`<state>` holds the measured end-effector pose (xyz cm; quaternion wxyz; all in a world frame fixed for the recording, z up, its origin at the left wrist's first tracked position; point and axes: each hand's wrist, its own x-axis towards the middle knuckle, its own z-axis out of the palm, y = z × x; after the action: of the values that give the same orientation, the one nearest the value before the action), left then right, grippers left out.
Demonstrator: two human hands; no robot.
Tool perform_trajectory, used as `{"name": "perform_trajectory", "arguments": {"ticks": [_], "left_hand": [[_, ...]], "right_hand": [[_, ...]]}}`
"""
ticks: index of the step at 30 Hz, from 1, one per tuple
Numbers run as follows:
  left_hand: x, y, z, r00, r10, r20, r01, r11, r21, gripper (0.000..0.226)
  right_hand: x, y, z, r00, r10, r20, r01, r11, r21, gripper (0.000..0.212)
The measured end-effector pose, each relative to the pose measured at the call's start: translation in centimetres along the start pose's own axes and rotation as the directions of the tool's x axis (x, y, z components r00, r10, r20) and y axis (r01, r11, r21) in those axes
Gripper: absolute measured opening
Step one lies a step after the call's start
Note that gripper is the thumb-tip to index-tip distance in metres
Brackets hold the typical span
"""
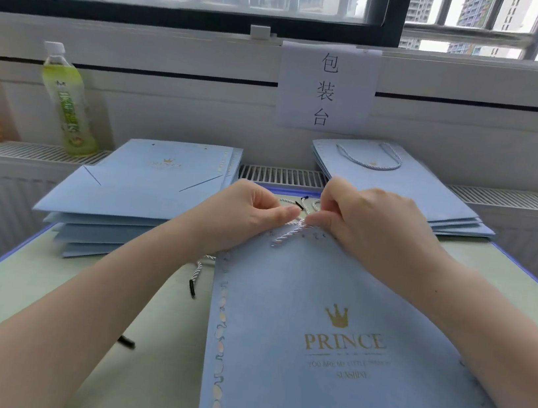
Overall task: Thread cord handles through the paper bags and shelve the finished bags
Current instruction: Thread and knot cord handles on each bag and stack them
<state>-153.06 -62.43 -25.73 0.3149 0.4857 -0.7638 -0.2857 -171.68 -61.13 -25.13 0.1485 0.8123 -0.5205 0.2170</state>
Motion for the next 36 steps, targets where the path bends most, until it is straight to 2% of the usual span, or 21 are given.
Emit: {"name": "perform_trajectory", "arguments": {"ticks": [1, 3, 6, 8, 10, 13, 15, 18, 20, 22, 24, 25, 26, 27, 28, 29, 30, 31, 33, 35, 36], "left_hand": [[0.0, 0.2, 0.1, 0.998, 0.037, -0.042, -0.034, 0.998, 0.060, 0.051], [0.0, 0.2, 0.1, 0.986, 0.095, -0.139, -0.067, 0.979, 0.191, 0.049], [-0.1, 0.0, 0.0, 0.947, 0.152, -0.284, -0.022, 0.910, 0.415, 0.053], [-0.3, 0.1, -0.1, 0.929, 0.173, -0.326, 0.022, 0.856, 0.516, 0.052], [-0.4, 0.3, -0.1, 0.927, 0.161, -0.339, 0.061, 0.827, 0.560, 0.051], [-0.5, 0.4, -0.2, 0.932, 0.107, -0.348, 0.127, 0.799, 0.587, 0.050], [-0.5, 0.5, -0.2, 0.936, 0.057, -0.348, 0.180, 0.771, 0.610, 0.048], [-0.6, 0.7, -0.5, 0.929, -0.005, -0.370, 0.260, 0.720, 0.644, 0.046], [-0.6, 0.8, -0.9, 0.921, -0.065, -0.384, 0.325, 0.673, 0.665, 0.043], [-0.6, 0.7, -1.3, 0.909, -0.122, -0.399, 0.384, 0.617, 0.687, 0.040], [-0.7, 0.7, -1.4, 0.899, -0.133, -0.417, 0.415, 0.561, 0.717, 0.036], [-0.7, 0.6, -1.4, 0.899, -0.103, -0.425, 0.408, 0.547, 0.731, 0.035], [-0.6, 0.6, -1.3, 0.904, -0.054, -0.425, 0.376, 0.574, 0.727, 0.036], [-0.5, 0.6, -1.1, 0.912, -0.006, -0.410, 0.311, 0.661, 0.682, 0.039], [-0.4, 0.7, -0.9, 0.928, 0.028, -0.373, 0.205, 0.796, 0.569, 0.043], [-0.3, 1.1, -0.7, 0.950, 0.063, -0.306, 0.059, 0.926, 0.374, 0.047], [-0.4, 1.7, -0.3, 0.969, 0.114, -0.218, -0.081, 0.984, 0.156, 0.048], [-0.5, 2.1, 0.1, 0.977, 0.165, -0.135, -0.167, 0.986, -0.004, 0.046], [-0.6, 2.2, 1.0, 0.972, 0.227, -0.059, -0.234, 0.958, -0.167, 0.028], [-0.6, 2.0, 1.4, 0.964, 0.237, -0.123, -0.256, 0.950, -0.181, 0.010], [-0.5, 1.8, 1.4, 0.958, 0.224, -0.177, -0.254, 0.952, -0.172, 0.015]], "right_hand": [[0.0, 0.4, -0.1, 1.000, 0.008, -0.013, -0.008, 1.000, -0.016, 0.035], [0.1, 0.9, -0.3, 1.000, -0.007, 0.001, 0.007, 0.998, 0.061, 0.037], [0.1, 1.1, -0.4, 0.990, -0.093, 0.103, 0.074, 0.981, 0.179, 0.032], [0.1, 1.2, 0.2, 0.993, -0.104, 0.063, 0.093, 0.982, 0.167, 0.022], [0.2, 1.4, 0.8, 0.996, -0.079, -0.037, 0.082, 0.992, 0.097, 0.015], [0.3, 1.7, 1.3, 0.969, -0.099, -0.225, 0.101, 0.995, 0.000, 0.017], [0.2, 1.6, 1.2, 0.943, -0.077, -0.323, 0.082, 0.997, 0.001, 0.017], [0.2, 1.1, 1.5, 0.946, 0.008, -0.324, 0.013, 0.998, 0.063, 0.014], [0.4, 1.1, 1.3, 0.949, 0.121, -0.292, -0.058, 0.975, 0.213, 0.011], [0.7, 1.3, 0.7, 0.934, 0.243, -0.264, -0.082, 0.861, 0.502, 0.010], [1.0, 1.4, -0.2, 0.918, 0.347, -0.192, -0.081, 0.637, 0.767, 0.015], [1.0, 1.3, -0.5, 0.922, 0.364, -0.132, -0.088, 0.529, 0.844, 0.017], [1.0, 1.1, -0.6, 0.933, 0.351, -0.078, -0.097, 0.454, 0.886, 0.018], [0.9, 0.8, -0.7, 0.948, 0.317, -0.036, -0.103, 0.411, 0.906, 0.018], [0.8, 0.4, -0.6, 0.962, 0.273, -0.006, -0.104, 0.387, 0.916, 0.018], [0.6, 0.1, -0.6, 0.974, 0.225, 0.015, -0.100, 0.372, 0.923, 0.019], [0.5, -0.2, -0.5, 0.984, 0.176, 0.027, -0.091, 0.367, 0.926, 0.019], [0.4, -0.5, -0.5, 0.991, 0.131, 0.030, -0.077, 0.372, 0.925, 0.020], [0.3, -1.0, -0.4, 0.997, 0.076, 0.014, -0.043, 0.395, 0.918, 0.021], [0.4, -0.8, -0.2, 0.996, 0.079, -0.035, -0.005, 0.460, 0.888, 0.021], [0.5, -0.5, -0.1, 0.993, 0.097, -0.070, 0.007, 0.532, 0.847, 0.020]]}}
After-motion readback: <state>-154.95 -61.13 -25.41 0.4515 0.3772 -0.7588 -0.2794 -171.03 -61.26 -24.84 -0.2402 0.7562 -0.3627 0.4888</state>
